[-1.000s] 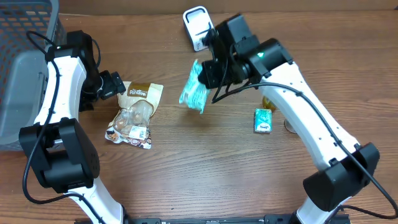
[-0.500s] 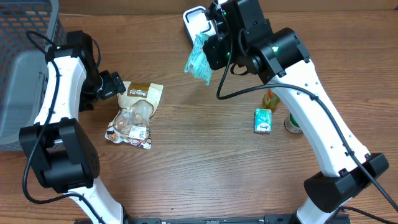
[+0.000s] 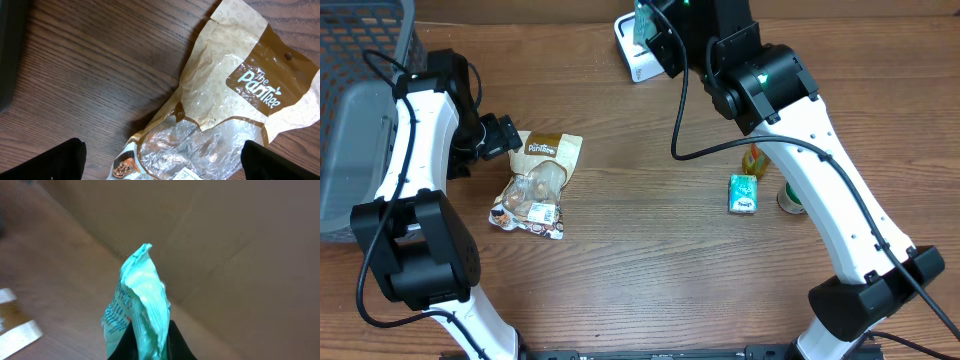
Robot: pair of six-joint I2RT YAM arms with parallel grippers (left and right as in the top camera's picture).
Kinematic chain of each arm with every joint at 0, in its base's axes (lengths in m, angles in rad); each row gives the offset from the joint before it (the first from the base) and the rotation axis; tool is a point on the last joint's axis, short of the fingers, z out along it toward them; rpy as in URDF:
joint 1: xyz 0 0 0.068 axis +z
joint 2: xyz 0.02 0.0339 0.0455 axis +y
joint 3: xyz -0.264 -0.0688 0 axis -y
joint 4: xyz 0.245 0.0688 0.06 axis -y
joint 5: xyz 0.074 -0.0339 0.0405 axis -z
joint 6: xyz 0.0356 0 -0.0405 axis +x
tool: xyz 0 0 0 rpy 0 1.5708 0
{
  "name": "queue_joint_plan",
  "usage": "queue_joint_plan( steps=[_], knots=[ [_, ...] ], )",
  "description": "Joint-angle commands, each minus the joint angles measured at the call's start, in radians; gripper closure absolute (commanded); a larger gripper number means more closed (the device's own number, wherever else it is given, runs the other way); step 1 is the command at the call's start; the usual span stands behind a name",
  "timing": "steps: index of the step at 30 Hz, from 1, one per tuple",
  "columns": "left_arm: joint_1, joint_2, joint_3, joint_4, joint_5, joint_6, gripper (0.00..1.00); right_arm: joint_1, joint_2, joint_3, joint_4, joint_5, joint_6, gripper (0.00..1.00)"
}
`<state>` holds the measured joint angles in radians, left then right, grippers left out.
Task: Scan the item barcode
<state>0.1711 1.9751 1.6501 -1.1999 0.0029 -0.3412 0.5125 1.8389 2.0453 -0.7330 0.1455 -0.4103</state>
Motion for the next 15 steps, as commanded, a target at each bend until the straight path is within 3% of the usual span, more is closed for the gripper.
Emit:
queue_joint_plan(
  steps=[1,9,15],
  knots=[
    [0.011,0.003,0.016,0.004,-0.014,-0.003,0.0,0.004,0.042,0.03,0.09,0.119,-0.098,0.96],
    [0.011,0.003,0.016,0.004,-0.014,-0.003,0.0,0.012,0.209,0.03,0.332,0.257,-0.103,0.96],
    [0.011,0.003,0.016,0.004,-0.014,-0.003,0.01,0.027,0.35,0.03,0.472,0.312,-0.208,0.96]
  ],
)
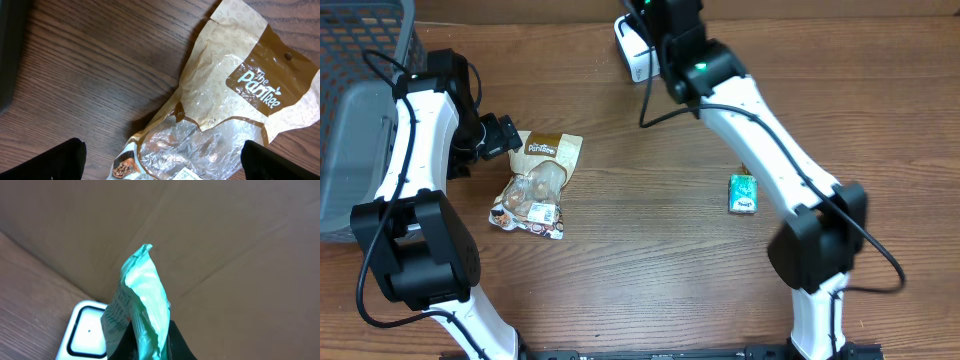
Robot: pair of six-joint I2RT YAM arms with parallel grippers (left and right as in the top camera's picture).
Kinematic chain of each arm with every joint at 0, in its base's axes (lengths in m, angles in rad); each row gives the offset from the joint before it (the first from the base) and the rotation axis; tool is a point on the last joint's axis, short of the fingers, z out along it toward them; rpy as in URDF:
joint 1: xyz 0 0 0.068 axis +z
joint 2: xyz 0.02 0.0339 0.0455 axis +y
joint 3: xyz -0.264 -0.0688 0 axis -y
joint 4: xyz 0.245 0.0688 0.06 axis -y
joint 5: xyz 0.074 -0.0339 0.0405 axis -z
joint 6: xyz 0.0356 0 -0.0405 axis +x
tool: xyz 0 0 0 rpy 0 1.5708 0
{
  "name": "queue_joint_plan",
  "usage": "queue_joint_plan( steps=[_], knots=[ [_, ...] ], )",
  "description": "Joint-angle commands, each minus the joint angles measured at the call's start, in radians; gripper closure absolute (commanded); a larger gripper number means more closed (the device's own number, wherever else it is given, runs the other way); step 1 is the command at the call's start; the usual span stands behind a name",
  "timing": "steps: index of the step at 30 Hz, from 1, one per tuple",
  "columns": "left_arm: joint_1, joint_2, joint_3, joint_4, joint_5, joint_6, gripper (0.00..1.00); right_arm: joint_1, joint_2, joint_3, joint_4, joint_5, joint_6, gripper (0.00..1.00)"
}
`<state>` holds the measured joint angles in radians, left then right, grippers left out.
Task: Scan the item barcode
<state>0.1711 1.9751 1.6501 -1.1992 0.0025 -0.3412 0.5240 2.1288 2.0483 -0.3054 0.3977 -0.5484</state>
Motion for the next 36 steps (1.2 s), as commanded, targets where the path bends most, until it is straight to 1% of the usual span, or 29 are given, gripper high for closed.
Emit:
queue_joint_plan(
  steps=[1,7,15,18,21,23,29,33,36],
  knots=[
    [0.011,0.003,0.016,0.003,-0.013,-0.003,0.0,0.018,0.078,0.027,0.061,0.068,-0.079,0.96],
    [0.011,0.003,0.016,0.003,-0.013,-0.003,0.0,0.02,0.193,0.026,0.214,0.182,-0.089,0.96],
    [0.011,0.003,0.016,0.003,-0.013,-0.003,0.0,0.02,0.28,0.026,0.288,0.188,-0.089,0.96],
    [0.011,0.003,0.016,0.003,-0.013,-0.003,0.0,0.02,0.301,0.026,0.34,0.213,-0.09,0.96],
    [0.011,0.003,0.016,0.003,-0.013,-0.003,0.0,0.019,0.319,0.026,0.407,0.241,-0.138,0.96],
    [0.011,0.003,0.016,0.003,-0.013,-0.003,0.0,0.019,0.324,0.026,0.417,0.226,-0.167,0.96],
    [0.011,0.003,0.016,0.003,-0.013,-0.003,0.0,0.019,0.325,0.026,0.412,0.206,-0.163,0.96],
    [0.011,0.003,0.016,0.003,-0.013,-0.003,0.0,0.014,0.325,0.026,0.36,0.143,-0.162,0.96],
    [0.011,0.003,0.016,0.003,-0.013,-0.003,0.0,0.008,0.317,0.027,0.366,0.185,-0.129,0.96]
  ],
)
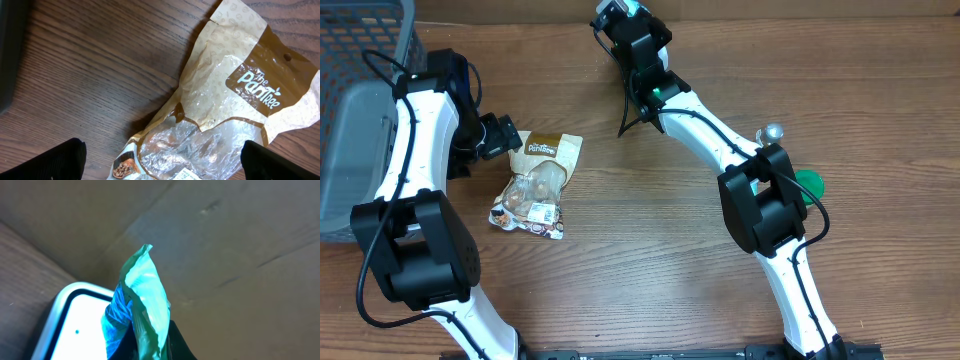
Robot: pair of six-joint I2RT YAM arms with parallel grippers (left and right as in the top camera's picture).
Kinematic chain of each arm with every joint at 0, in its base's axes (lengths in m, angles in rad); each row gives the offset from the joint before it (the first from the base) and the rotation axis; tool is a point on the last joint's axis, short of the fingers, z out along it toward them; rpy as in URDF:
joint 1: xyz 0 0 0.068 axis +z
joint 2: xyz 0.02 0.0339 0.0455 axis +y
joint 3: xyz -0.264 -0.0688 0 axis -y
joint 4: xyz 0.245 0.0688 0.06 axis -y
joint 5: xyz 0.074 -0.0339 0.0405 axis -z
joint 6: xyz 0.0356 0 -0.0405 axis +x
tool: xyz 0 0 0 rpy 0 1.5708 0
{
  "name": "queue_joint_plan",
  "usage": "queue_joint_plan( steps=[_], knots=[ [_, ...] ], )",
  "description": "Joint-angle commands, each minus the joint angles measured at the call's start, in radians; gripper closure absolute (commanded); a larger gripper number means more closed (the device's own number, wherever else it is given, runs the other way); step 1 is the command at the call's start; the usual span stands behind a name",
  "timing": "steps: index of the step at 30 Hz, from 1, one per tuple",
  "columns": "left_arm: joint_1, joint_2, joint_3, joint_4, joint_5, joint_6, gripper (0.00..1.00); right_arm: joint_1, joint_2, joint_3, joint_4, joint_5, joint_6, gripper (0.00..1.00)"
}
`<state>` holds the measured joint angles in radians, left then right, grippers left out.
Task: Scan the item barcode
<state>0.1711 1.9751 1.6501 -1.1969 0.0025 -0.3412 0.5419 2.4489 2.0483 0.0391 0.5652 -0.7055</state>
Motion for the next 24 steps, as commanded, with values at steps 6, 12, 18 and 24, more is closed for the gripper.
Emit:
queue_joint_plan(
  steps=[6,12,18,24],
  knots=[
    [0.011,0.003,0.016,0.001,-0.013,-0.003,0.0,0.002,-0.104,0.027,-0.012,0.042,0.064,0.96],
    [0.011,0.003,0.016,0.001,-0.013,-0.003,0.01,0.026,-0.24,0.027,-0.283,0.012,0.218,0.96],
    [0.011,0.003,0.016,0.001,-0.013,-0.003,0.01,0.02,-0.34,0.027,-0.727,-0.151,0.467,0.96],
    [0.011,0.003,0.016,0.001,-0.013,-0.003,0.0,-0.003,-0.35,0.024,-1.173,-0.548,0.725,0.96]
  ],
)
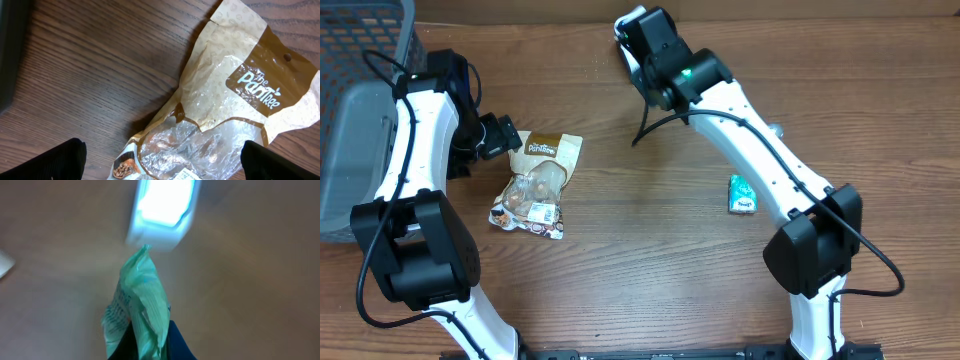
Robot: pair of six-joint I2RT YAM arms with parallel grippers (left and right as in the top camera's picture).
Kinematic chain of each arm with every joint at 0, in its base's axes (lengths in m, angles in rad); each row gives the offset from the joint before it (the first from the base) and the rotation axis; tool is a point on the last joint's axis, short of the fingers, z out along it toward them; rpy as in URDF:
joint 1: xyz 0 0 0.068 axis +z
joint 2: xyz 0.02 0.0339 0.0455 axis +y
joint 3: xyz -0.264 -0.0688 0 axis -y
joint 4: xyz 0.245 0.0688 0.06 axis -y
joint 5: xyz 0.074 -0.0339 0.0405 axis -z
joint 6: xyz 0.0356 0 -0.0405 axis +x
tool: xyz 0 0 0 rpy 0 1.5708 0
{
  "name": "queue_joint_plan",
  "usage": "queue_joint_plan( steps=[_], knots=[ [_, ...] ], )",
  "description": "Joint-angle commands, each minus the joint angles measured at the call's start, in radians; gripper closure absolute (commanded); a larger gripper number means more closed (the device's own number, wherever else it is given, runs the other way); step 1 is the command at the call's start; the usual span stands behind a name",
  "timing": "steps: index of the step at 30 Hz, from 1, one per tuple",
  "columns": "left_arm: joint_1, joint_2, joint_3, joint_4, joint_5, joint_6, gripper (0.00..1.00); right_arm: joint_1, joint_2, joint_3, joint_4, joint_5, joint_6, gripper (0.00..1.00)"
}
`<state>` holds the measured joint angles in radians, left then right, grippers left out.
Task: Scan the item barcode
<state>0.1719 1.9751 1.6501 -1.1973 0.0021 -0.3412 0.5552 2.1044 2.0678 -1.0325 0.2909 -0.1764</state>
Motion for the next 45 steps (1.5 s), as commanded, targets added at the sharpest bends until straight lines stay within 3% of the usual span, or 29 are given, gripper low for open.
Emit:
queue_joint_plan(
  steps=[1,5,10,16,21,26,28,29,30,32,40,45],
  knots=[
    [0.01,0.003,0.016,0.001,-0.013,-0.003,0.0,-0.019,-0.005,0.0,-0.159,-0.326,0.212,0.96],
    [0.01,0.003,0.016,0.001,-0.013,-0.003,0.0,-0.021,-0.005,-0.025,-0.375,-0.468,0.214,0.96],
    [0.01,0.003,0.016,0.001,-0.013,-0.003,0.01,-0.02,-0.005,-0.087,-0.521,-0.477,0.214,0.96],
    [0.01,0.003,0.016,0.001,-0.013,-0.003,0.0,-0.02,-0.005,-0.219,-0.489,-0.396,0.215,0.93],
    [0.01,0.003,0.016,0.001,-0.013,-0.003,0.0,-0.028,-0.005,-0.335,-0.422,-0.162,0.304,0.93],
    [0.01,0.003,0.016,0.001,-0.013,-0.003,0.0,-0.045,-0.005,-0.38,-0.406,-0.06,0.335,0.92],
    [0.01,0.003,0.016,0.001,-0.013,-0.003,0.0,-0.053,-0.005,-0.38,-0.404,-0.059,0.335,0.85],
    [0.01,0.003,0.016,0.001,-0.013,-0.003,0.0,-0.056,-0.005,-0.38,-0.405,-0.057,0.335,0.75],
    [0.01,0.003,0.016,0.001,-0.013,-0.003,0.0,-0.06,-0.005,-0.38,-0.405,-0.053,0.335,0.53],
    [0.01,0.003,0.016,0.001,-0.013,-0.003,0.0,-0.069,-0.005,-0.38,-0.401,-0.037,0.348,0.3],
    [0.01,0.003,0.016,0.001,-0.013,-0.003,0.0,-0.06,-0.005,-0.307,-0.362,-0.013,0.416,0.22],
    [0.01,0.003,0.016,0.001,-0.013,-0.003,0.0,-0.043,-0.005,-0.239,-0.26,-0.27,0.424,0.18]
  ],
)
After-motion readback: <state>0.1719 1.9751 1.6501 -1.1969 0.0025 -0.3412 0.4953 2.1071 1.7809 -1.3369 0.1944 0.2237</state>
